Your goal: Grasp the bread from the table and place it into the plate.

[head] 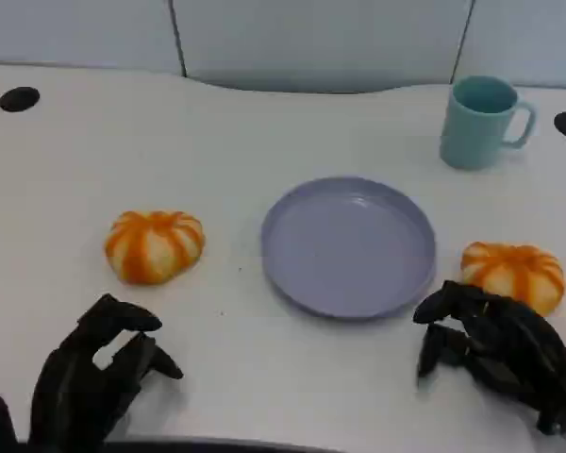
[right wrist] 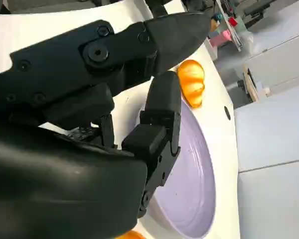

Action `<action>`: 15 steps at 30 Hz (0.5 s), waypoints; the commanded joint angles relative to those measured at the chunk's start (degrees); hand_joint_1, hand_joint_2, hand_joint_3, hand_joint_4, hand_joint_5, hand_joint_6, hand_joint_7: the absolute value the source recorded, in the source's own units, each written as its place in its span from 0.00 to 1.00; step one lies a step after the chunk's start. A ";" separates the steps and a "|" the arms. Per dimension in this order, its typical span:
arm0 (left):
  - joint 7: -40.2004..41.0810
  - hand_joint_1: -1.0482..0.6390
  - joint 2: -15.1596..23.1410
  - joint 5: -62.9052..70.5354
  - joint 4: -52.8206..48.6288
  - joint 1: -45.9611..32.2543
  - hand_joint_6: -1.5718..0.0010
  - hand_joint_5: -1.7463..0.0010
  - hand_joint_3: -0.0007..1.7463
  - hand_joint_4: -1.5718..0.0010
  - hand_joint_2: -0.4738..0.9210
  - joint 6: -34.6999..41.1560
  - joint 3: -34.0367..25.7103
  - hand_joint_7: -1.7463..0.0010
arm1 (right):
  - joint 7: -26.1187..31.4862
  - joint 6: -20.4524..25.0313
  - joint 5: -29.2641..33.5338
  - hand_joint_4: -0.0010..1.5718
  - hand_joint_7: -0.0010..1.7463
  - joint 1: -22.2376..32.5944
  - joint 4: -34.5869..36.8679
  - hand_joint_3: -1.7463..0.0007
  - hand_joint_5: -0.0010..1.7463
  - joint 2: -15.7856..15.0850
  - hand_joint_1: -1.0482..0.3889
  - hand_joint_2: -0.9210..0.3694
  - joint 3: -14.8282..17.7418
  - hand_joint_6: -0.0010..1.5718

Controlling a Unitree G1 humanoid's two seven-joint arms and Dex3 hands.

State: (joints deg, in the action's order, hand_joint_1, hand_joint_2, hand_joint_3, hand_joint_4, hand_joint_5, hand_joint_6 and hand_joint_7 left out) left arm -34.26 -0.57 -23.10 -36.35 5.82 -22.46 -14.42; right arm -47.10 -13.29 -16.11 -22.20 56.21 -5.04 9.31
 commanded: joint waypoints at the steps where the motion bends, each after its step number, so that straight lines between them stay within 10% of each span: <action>1: 0.21 0.17 0.38 -0.26 0.58 -0.25 0.75 0.00 0.08 0.68 1.00 0.36 -0.22 0.13 | 0.14 0.95 0.31 0.38 0.60 1.32 2.02 0.94 0.91 -0.49 0.37 0.00 0.33 0.47; 15: -0.04 0.17 0.40 -0.43 0.95 -0.41 0.75 0.00 0.08 0.68 1.00 0.71 -0.29 0.14 | 0.67 1.14 0.49 0.39 0.60 1.21 2.00 0.95 0.92 -0.36 0.37 0.00 0.20 0.47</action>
State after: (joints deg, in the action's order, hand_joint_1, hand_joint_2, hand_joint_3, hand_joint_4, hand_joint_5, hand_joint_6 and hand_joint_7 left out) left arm -34.26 -0.59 -23.11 -35.94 5.82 -21.91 -14.43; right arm -47.29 -13.83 -16.13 -22.46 56.95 -5.02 9.37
